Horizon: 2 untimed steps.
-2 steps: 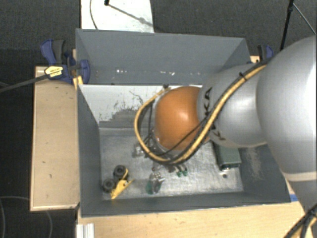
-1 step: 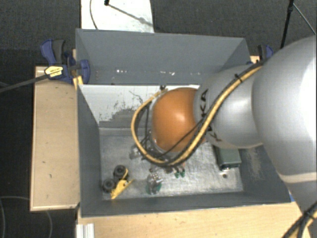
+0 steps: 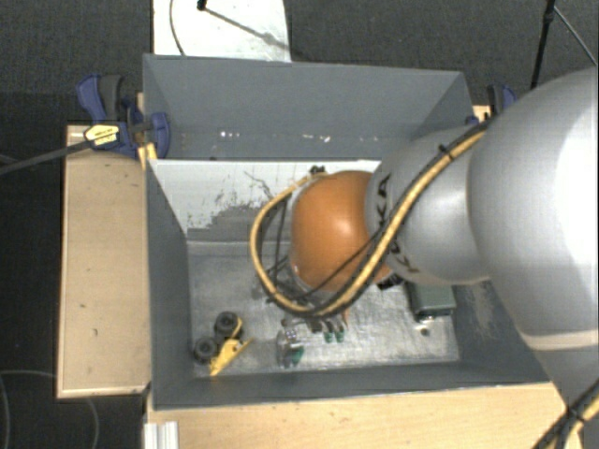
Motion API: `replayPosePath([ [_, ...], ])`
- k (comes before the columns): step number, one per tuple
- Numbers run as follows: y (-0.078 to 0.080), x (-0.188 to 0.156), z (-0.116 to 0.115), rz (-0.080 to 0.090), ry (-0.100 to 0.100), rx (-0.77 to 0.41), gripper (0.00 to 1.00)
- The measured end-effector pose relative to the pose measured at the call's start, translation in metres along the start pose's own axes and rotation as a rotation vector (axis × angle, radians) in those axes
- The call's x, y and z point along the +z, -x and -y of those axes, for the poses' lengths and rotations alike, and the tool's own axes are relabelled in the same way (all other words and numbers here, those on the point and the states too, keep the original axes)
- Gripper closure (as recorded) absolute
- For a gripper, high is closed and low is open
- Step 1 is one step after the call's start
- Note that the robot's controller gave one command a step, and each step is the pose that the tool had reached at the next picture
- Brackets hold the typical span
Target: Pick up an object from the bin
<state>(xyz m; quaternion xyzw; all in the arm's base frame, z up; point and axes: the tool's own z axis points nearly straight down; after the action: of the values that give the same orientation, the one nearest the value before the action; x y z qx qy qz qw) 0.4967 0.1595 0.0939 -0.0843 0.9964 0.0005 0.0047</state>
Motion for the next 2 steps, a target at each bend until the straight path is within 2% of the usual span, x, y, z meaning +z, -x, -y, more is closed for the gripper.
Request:
replayPosePath([
  [1,0.003,0.007,-0.018,0.000,0.002,0.212,0.00],
  [2,0.014,0.018,-0.051,-0.006,0.000,0.021,0.00],
])
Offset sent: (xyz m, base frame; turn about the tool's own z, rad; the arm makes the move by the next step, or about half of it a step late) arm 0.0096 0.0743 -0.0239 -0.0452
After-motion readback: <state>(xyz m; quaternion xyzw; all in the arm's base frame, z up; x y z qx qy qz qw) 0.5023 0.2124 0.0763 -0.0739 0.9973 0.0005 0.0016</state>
